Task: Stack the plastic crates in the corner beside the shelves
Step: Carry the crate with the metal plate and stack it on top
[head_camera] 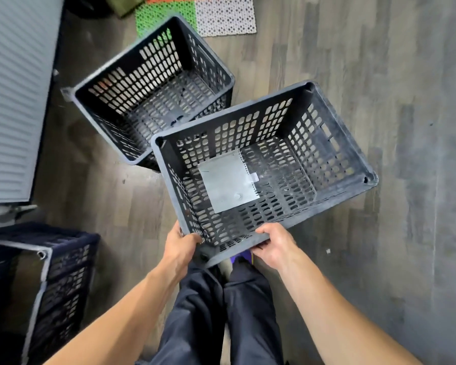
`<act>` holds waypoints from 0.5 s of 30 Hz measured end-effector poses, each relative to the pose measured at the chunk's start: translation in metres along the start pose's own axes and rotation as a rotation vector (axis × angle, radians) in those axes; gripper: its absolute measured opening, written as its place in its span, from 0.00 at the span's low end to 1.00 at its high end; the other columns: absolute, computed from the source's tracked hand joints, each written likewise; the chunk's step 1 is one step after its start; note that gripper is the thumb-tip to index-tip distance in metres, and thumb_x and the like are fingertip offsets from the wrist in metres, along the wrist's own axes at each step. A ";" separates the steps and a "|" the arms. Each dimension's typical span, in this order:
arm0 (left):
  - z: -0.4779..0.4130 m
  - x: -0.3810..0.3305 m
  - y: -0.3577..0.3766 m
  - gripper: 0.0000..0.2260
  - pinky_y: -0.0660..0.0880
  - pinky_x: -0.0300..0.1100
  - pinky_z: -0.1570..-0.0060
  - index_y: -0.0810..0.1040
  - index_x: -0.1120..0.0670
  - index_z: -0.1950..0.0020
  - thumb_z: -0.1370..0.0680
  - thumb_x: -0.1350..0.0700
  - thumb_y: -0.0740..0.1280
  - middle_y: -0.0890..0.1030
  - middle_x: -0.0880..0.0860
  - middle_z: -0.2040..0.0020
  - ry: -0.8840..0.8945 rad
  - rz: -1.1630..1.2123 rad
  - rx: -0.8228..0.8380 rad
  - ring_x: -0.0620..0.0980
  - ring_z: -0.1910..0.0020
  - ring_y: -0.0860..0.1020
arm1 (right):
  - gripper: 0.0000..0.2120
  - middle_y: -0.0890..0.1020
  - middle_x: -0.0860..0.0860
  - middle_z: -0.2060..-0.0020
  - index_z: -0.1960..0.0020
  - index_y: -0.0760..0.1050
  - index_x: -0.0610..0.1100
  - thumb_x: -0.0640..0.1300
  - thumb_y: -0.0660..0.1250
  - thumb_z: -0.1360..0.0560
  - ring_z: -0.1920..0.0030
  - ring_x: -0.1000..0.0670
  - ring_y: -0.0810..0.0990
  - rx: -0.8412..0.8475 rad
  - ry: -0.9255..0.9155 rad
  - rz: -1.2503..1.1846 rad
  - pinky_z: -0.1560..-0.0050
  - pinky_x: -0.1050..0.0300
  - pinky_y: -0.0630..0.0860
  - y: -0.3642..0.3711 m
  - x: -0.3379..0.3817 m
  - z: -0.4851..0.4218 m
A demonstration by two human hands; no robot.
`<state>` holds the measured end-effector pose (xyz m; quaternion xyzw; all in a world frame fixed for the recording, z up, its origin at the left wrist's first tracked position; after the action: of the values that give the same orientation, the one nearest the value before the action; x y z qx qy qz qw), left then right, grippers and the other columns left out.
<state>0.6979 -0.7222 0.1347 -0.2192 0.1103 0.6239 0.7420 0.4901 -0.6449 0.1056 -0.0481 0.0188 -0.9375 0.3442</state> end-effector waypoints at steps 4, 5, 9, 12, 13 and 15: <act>0.040 -0.019 -0.009 0.23 0.79 0.41 0.58 0.76 0.46 0.49 0.28 0.75 0.61 0.84 0.47 0.56 0.022 0.076 -0.012 0.47 0.59 0.81 | 0.12 0.76 0.37 0.54 0.46 0.71 0.33 0.27 0.58 0.28 0.57 0.38 0.79 0.004 -0.044 0.041 0.67 0.45 0.78 0.003 0.012 0.040; 0.051 -0.024 -0.012 0.23 0.78 0.40 0.60 0.76 0.46 0.50 0.28 0.75 0.60 0.84 0.47 0.57 0.029 0.094 -0.018 0.46 0.59 0.81 | 0.12 0.76 0.37 0.54 0.46 0.71 0.34 0.27 0.58 0.28 0.57 0.39 0.78 0.010 -0.053 0.050 0.67 0.45 0.78 0.004 0.014 0.052; 0.098 -0.040 -0.028 0.23 0.78 0.35 0.67 0.76 0.47 0.49 0.28 0.76 0.60 0.83 0.47 0.58 0.041 0.145 -0.054 0.44 0.61 0.81 | 0.10 0.75 0.39 0.57 0.50 0.72 0.35 0.27 0.59 0.29 0.56 0.40 0.76 0.026 -0.082 0.109 0.60 0.41 0.79 0.009 0.016 0.099; 0.130 -0.047 -0.043 0.23 0.78 0.35 0.64 0.75 0.48 0.46 0.28 0.75 0.60 0.83 0.48 0.55 0.063 0.174 -0.085 0.45 0.60 0.81 | 0.07 0.73 0.41 0.63 0.55 0.71 0.35 0.27 0.59 0.28 0.63 0.42 0.74 0.051 -0.097 0.181 0.53 0.38 0.78 0.015 0.015 0.133; 0.142 -0.049 -0.050 0.23 0.78 0.35 0.65 0.75 0.49 0.45 0.28 0.75 0.60 0.83 0.48 0.56 0.070 0.192 -0.100 0.45 0.61 0.80 | 0.06 0.72 0.41 0.64 0.56 0.70 0.35 0.27 0.58 0.28 0.64 0.43 0.73 0.063 -0.100 0.205 0.52 0.38 0.78 0.018 0.013 0.144; 0.160 -0.049 -0.063 0.23 0.78 0.35 0.67 0.75 0.50 0.43 0.28 0.75 0.60 0.83 0.49 0.56 0.079 0.220 -0.131 0.46 0.61 0.81 | 0.06 0.72 0.42 0.64 0.57 0.69 0.36 0.27 0.58 0.28 0.65 0.43 0.73 0.086 -0.104 0.245 0.52 0.40 0.78 0.025 0.009 0.163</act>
<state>0.7316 -0.6989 0.3082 -0.2779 0.1219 0.6982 0.6484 0.5158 -0.6703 0.2666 -0.0789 -0.0336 -0.8847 0.4582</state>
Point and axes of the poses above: each hand's wrist, its own z-axis away from the middle knuckle, its own y-axis out of the palm, x = y × z, the point moved 7 cm from there along -z, towards the middle knuckle
